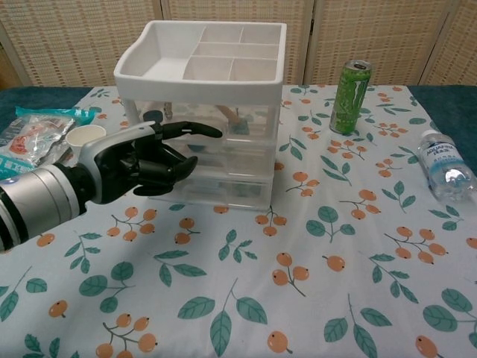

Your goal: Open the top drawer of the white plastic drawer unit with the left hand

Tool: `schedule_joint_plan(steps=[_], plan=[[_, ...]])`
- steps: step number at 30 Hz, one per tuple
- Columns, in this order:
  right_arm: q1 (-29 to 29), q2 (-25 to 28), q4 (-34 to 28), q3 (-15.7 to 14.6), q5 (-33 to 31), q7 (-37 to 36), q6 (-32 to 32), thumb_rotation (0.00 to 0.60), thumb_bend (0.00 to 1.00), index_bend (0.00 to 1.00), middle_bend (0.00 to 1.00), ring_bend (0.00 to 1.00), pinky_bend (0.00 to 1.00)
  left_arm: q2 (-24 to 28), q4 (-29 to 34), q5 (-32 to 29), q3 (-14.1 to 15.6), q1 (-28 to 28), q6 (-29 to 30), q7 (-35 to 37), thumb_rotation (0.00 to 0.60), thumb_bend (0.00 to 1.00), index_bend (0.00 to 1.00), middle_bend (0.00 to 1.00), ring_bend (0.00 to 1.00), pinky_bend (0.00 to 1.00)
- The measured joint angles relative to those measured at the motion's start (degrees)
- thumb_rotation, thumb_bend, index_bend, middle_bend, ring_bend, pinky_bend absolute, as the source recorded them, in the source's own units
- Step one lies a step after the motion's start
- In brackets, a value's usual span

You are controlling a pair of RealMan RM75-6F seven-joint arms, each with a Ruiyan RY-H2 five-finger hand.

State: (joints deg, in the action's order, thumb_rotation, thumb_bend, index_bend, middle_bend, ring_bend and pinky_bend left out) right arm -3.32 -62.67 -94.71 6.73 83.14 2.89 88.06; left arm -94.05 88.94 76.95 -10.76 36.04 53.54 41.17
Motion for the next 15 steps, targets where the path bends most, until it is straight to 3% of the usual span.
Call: schedule_joint_plan(steps=[15], plan=[[0.00, -0.15, 0.08, -0.10, -0.09, 0.20, -0.32, 0.600, 0.22, 0.05, 0.12, 0.07, 0.01, -0.45, 0.92, 0.71, 1.67, -1.13, 1.14, -1.68, 0.600, 0.57, 0.29, 0.93, 1.00, 1.00]])
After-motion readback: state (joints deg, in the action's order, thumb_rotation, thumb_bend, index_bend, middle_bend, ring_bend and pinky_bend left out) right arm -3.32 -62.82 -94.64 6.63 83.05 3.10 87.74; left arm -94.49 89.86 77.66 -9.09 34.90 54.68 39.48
